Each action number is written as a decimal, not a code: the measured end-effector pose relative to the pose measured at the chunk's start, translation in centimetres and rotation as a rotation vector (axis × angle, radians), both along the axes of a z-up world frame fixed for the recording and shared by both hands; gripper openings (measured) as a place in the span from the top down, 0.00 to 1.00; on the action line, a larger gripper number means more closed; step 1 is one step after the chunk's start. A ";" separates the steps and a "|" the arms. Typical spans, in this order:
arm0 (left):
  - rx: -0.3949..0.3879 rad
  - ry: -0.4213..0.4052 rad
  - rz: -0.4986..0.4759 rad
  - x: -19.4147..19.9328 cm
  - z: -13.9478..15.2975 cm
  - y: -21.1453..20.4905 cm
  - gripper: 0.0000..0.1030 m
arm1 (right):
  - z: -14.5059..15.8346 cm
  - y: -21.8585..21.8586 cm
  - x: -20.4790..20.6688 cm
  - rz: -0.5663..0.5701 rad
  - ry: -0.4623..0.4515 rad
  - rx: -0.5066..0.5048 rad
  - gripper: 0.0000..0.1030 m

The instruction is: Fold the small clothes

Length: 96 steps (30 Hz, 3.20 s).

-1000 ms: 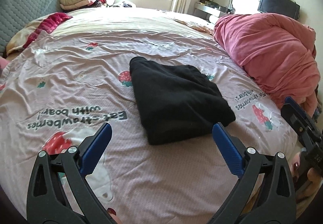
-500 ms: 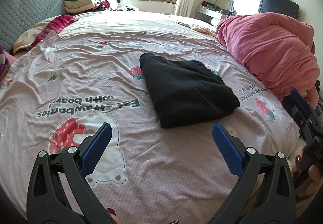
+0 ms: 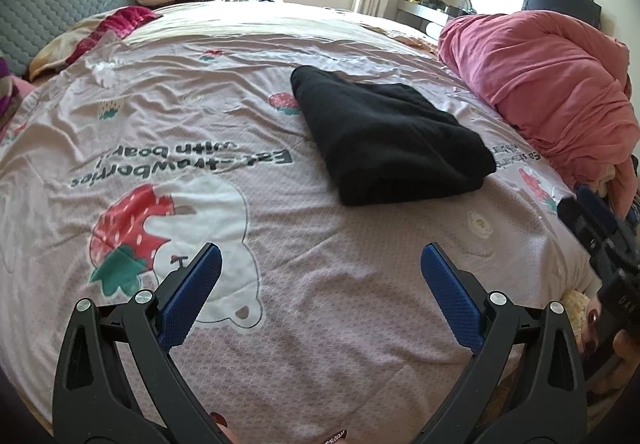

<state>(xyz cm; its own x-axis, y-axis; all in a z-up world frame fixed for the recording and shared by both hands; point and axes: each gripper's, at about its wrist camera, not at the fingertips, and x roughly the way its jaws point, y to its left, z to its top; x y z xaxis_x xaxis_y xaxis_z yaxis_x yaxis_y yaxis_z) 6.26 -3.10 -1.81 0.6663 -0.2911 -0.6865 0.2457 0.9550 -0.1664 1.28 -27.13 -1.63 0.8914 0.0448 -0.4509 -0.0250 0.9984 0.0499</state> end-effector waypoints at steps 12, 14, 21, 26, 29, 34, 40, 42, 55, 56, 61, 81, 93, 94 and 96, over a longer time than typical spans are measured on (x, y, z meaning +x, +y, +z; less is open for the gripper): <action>-0.008 0.038 0.014 0.5 -1.3 0.5 0.09 | -3.0 0.6 1.1 -0.018 0.139 0.022 0.05; -0.007 0.039 0.014 0.5 -1.3 0.5 0.09 | -2.9 0.4 1.0 -0.022 0.138 0.030 0.05; 0.012 0.048 0.021 0.6 -1.5 0.4 0.09 | -2.8 -0.1 1.1 -0.035 0.139 0.046 0.05; 0.023 0.048 0.024 0.5 -1.5 0.3 0.09 | -2.7 -0.3 1.1 -0.037 0.138 0.049 0.05; 0.038 0.050 0.028 0.5 -1.6 0.2 0.09 | -2.6 -0.3 1.1 -0.038 0.138 0.047 0.05; 0.037 0.052 0.030 0.5 -1.5 0.3 0.09 | -2.6 -0.3 1.1 -0.038 0.137 0.048 0.05; 0.035 0.051 0.030 0.6 -1.4 0.2 0.09 | -2.6 -0.6 1.1 -0.047 0.139 0.048 0.05; 0.037 0.050 0.031 0.5 -1.4 0.2 0.09 | -2.6 -0.6 1.2 -0.048 0.140 0.046 0.05; 0.058 0.054 0.038 0.5 -1.3 0.2 0.09 | -2.7 -0.6 1.2 -0.049 0.142 0.044 0.05; 0.059 0.054 0.038 0.5 -1.3 0.2 0.09 | -2.7 -0.7 1.2 -0.049 0.143 0.044 0.05; 0.060 0.056 0.038 0.5 -1.3 0.2 0.09 | -2.6 -0.8 1.2 -0.049 0.143 0.044 0.05; 0.076 0.050 0.034 0.4 -1.0 -0.1 0.09 | -2.7 -0.9 1.0 -0.063 0.144 0.032 0.05; 0.082 0.058 0.028 0.2 -0.7 0.0 0.09 | -3.2 -3.8 -0.4 -0.194 0.153 0.053 0.05; 0.079 0.062 0.035 0.3 -0.7 0.3 0.09 | -3.2 -4.5 -0.7 -0.221 0.150 0.056 0.05; 0.079 0.060 0.059 0.5 -0.5 0.9 0.09 | -3.0 -7.0 -1.7 -0.318 0.132 0.062 0.05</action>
<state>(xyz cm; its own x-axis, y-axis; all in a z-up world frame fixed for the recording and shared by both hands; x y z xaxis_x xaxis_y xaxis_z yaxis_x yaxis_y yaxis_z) 6.75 -2.19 -2.32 0.6376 -0.1958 -0.7451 0.1804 0.9782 -0.1027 -0.38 -34.11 -4.61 0.7992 -0.1946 -0.5687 0.2974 0.9502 0.0928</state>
